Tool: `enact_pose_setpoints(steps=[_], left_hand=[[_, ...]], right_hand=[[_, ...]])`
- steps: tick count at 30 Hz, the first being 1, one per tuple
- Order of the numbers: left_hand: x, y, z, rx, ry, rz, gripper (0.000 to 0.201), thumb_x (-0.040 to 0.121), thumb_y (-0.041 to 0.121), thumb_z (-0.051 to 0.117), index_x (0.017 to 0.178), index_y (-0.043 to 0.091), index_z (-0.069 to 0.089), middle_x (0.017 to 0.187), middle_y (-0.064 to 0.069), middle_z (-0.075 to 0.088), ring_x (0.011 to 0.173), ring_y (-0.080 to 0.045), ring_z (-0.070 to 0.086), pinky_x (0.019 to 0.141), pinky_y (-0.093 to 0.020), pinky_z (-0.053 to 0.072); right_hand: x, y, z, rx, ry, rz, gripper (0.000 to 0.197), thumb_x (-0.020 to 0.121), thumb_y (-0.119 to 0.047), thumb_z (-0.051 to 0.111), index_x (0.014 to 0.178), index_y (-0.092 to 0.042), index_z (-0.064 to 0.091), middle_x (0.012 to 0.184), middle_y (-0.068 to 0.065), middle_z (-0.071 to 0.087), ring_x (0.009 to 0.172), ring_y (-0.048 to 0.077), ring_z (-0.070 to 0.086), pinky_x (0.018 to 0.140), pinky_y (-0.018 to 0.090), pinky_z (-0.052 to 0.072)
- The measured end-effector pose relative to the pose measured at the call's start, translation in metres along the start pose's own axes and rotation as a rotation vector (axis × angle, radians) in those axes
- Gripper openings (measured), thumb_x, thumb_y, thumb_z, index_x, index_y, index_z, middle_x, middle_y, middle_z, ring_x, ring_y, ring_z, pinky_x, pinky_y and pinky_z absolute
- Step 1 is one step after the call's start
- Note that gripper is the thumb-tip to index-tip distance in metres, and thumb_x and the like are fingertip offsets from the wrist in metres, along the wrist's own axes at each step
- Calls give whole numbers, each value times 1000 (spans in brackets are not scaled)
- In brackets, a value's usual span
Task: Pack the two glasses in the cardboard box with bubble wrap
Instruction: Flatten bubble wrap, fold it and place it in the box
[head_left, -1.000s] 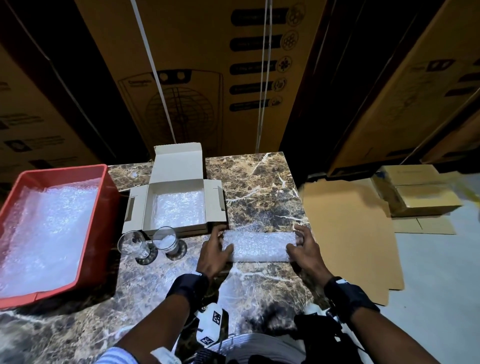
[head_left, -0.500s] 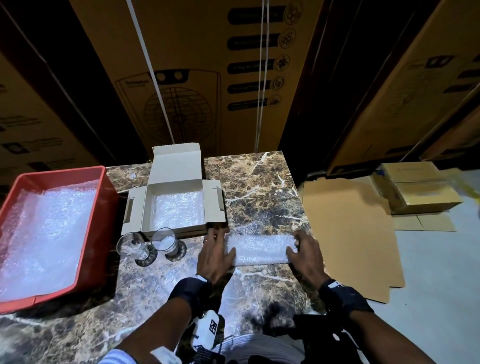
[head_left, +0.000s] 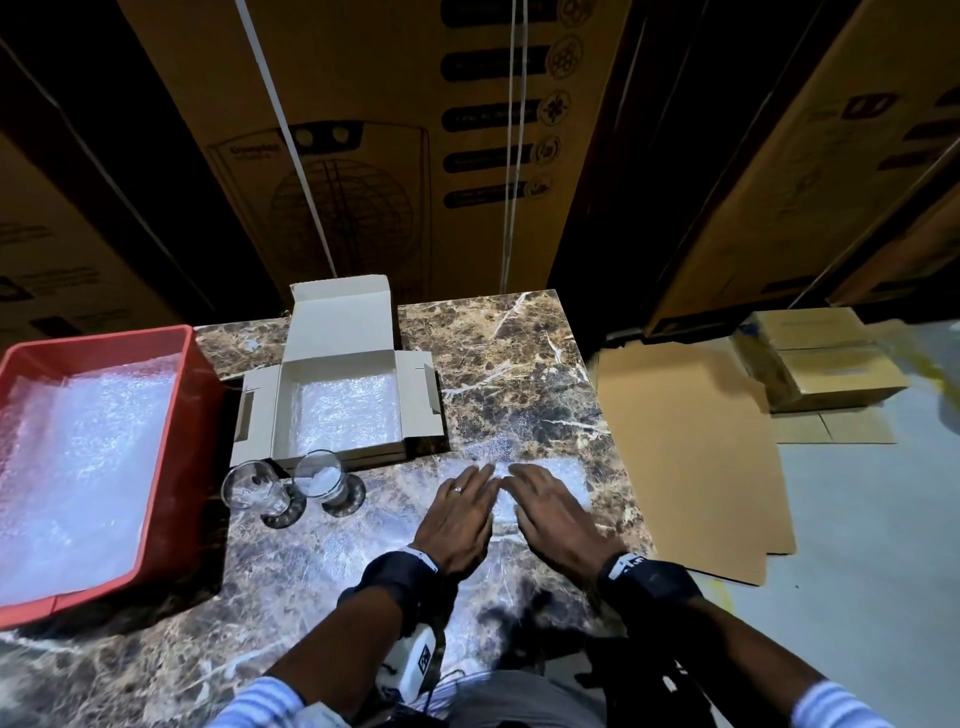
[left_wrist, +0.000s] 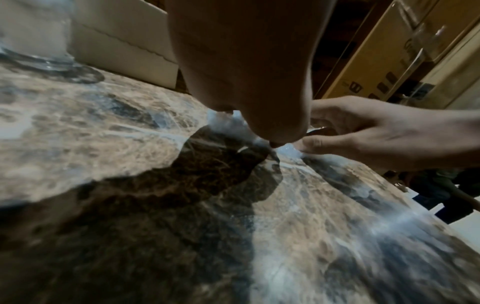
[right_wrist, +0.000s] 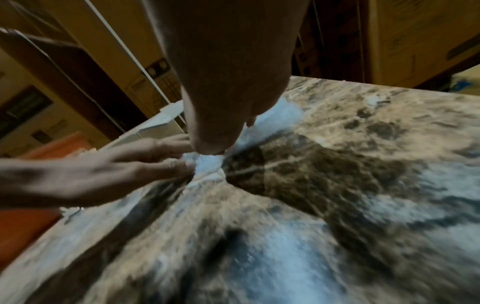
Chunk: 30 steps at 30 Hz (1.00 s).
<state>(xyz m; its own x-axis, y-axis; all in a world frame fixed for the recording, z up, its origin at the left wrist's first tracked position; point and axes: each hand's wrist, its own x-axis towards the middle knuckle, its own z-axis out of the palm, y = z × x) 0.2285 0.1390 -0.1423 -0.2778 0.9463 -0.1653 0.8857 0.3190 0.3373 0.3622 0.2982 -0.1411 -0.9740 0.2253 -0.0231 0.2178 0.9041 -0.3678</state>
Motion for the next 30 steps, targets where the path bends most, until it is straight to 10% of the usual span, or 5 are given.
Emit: enact_pose_setpoints(steps=[6,15,25,30], left_hand=[[-4,-14,13,84,-37,28,64,105,42,13,165,19,10,173,-2,-2,159,-23,1,127,-45,8],[-22,-43,5,140,-103,-42,74,101,71,11,163,36,-9,169,6,-21,157,-19,-17,123,-50,-11],[-41,-63,-5,118,-79,-106,87,95,78,25,164,33,-3,170,3,-20,158,-25,-15,123,-53,-10],[-36,-41,-16,26,28,-67,99,82,73,54,162,28,17,172,-8,0,158,-30,-2,124,-55,5]], right_hand=[[-23,4,14,-99,-92,-1,56,110,-34,25,164,-24,11,171,-2,4,158,17,2,128,39,0],[-39,28,1,-210,-188,130,78,102,-72,11,163,-28,-10,169,-6,-17,155,12,-20,127,46,-5],[-46,35,-16,-93,-186,252,87,100,-71,30,164,-21,0,170,-2,-10,157,17,-5,128,44,0],[-39,27,-25,-123,-16,74,59,97,-55,52,147,-26,44,151,7,42,136,26,38,113,51,37]])
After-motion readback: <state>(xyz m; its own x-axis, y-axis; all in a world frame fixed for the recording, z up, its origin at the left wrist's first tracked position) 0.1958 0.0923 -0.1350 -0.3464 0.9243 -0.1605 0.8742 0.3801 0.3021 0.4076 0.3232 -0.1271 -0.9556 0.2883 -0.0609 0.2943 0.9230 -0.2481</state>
